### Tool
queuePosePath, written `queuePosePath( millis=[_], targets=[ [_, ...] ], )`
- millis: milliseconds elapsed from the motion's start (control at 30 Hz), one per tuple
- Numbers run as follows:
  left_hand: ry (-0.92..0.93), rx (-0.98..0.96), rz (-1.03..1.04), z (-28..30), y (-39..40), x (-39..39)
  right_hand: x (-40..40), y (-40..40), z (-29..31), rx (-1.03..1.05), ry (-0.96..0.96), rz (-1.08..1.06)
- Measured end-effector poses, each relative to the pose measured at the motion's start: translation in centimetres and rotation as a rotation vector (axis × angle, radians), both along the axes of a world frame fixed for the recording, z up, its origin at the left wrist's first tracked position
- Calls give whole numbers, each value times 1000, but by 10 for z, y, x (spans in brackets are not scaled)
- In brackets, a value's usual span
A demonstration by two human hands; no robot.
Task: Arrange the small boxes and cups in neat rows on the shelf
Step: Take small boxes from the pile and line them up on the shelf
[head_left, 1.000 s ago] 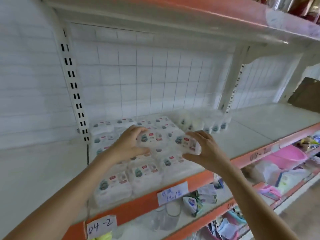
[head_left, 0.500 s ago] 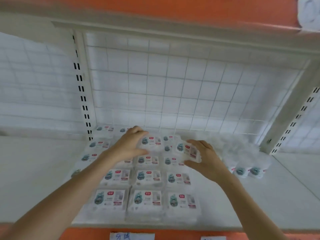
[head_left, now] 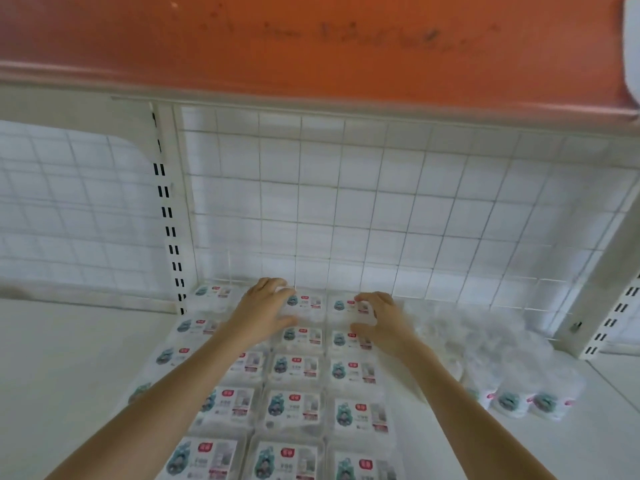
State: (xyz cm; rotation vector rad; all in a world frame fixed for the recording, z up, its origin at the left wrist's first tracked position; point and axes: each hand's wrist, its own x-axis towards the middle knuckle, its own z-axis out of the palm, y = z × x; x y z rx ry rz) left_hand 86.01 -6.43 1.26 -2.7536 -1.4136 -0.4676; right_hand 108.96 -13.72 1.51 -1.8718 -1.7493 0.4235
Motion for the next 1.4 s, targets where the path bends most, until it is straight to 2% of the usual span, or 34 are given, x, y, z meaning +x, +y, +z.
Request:
queuePosePath(
  millis=[333,533,700,867,1033,1133,1267,1400],
  targets=[
    [-99,-75,-3,-5,6,6,-9,15,-3,10,20,-68],
    [-83,-87,14,-2,4,8,-16,11,-12,86,56,-105],
    [-28,-40,18,4,-2,7,-22,0,-5,55,-93,-95],
    [7,108,-15,8,-16,1,-31,-32,6,122,-252,-76],
    [-68,141,-104,16,-63,-10,-44,-84,16,180,-416,26],
    [-100,157,-129,17,-104,-24,-53,-124,19,247,-434,58],
    [-89,252,-87,9,-173,-46,-63,-185,13,399,-467,119],
    [-111,250,15,-17,-251,-64,-73,-245,-11,399,-452,219]
  ],
)
